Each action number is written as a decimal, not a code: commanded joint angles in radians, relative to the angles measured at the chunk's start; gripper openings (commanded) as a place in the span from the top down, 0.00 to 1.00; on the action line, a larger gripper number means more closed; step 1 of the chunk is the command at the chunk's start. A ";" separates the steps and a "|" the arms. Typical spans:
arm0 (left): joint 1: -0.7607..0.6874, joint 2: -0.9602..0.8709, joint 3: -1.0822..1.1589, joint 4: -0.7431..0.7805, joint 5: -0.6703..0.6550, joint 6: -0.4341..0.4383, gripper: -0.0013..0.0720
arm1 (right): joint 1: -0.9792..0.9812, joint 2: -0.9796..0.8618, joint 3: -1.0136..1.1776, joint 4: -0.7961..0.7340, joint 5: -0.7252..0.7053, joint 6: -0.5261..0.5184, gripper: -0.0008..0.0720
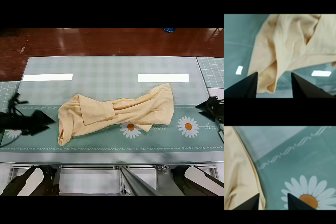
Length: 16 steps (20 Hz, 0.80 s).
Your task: Fold the shirts.
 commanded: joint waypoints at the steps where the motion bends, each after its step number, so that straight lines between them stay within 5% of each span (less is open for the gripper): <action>1: -0.024 0.003 -0.189 -0.045 -0.013 0.084 0.29 | -0.018 0.018 -0.157 0.067 -0.044 -0.080 0.43; 8: -0.129 0.003 -0.245 -0.204 0.128 0.128 0.29 | -0.018 0.018 -0.159 0.084 -0.045 -0.080 0.43; 16: -0.335 -0.145 -0.235 -0.178 0.307 0.069 0.32 | 0.050 0.006 -0.159 0.081 -0.037 -0.084 0.43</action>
